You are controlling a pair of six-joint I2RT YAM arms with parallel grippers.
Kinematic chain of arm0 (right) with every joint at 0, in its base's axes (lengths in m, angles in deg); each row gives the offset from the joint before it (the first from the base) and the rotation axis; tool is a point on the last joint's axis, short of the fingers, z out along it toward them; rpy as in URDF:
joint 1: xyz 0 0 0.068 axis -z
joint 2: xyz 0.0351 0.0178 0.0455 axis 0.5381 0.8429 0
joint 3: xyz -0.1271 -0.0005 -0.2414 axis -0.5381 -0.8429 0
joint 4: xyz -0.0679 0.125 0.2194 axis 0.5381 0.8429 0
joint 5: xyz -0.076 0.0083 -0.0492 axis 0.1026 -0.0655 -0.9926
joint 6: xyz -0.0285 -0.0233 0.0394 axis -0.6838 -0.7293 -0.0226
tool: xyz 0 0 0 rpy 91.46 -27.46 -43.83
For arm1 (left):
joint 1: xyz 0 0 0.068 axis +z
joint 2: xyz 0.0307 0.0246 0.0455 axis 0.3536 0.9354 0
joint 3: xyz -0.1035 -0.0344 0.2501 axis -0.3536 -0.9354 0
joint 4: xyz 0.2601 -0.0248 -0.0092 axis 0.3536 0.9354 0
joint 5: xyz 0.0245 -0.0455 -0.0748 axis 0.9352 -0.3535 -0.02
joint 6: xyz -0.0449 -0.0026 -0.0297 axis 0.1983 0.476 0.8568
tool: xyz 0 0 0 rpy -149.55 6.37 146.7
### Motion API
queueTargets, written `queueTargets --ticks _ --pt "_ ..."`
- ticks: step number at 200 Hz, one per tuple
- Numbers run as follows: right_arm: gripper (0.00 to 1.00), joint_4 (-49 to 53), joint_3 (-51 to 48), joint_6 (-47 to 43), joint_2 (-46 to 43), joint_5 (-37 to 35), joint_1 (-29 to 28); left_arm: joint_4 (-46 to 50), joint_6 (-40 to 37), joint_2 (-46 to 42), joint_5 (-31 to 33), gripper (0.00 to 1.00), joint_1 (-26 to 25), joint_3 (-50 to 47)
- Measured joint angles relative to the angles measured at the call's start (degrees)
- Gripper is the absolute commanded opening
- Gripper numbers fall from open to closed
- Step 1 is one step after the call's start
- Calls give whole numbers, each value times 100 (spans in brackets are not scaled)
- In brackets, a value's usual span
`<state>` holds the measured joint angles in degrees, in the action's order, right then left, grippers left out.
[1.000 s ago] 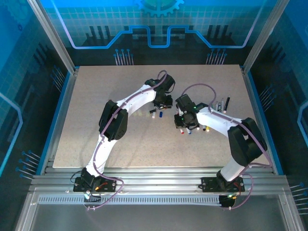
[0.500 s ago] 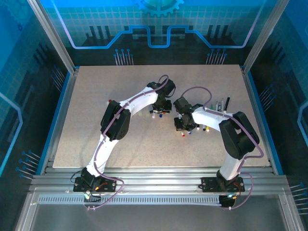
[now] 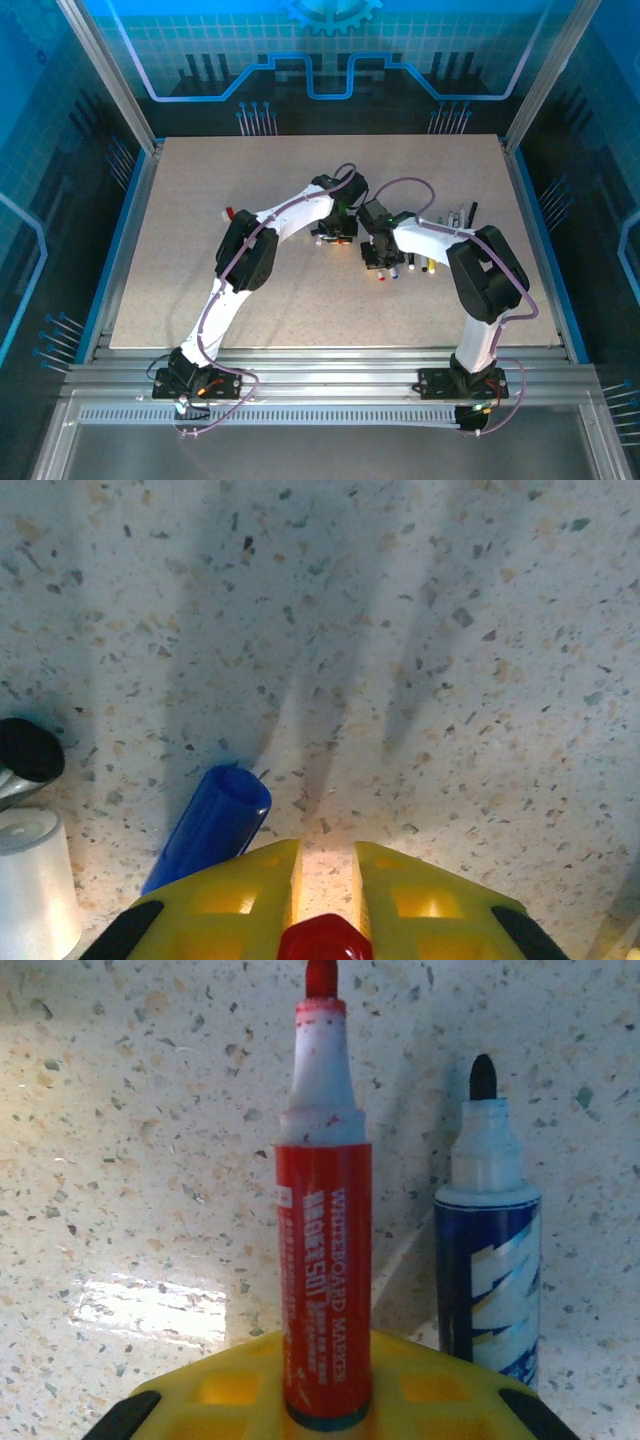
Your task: Open the pen caps
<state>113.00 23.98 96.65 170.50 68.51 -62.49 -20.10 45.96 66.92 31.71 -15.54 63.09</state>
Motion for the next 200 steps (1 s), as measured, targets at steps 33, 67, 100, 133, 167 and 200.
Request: queueTargets --ticks 33,67,100,133,167,200 --pt "29 72 44 31 26 -70 0 66 -4 61 0 18 0 129" --pt "32 83 46 33 26 -105 0 142 -26 61 4 21 0 199" --pt "33 109 55 35 26 -122 0 157 -39 61 31 24 0 214" --pt "33 114 55 35 26 -122 0 160 -39 61 63 25 -4 219" --pt "33 114 55 35 26 -122 0 181 -39 61 66 25 -4 221" --pt "33 122 57 39 17 -125 0 278 -39 61 109 25 -4 315"
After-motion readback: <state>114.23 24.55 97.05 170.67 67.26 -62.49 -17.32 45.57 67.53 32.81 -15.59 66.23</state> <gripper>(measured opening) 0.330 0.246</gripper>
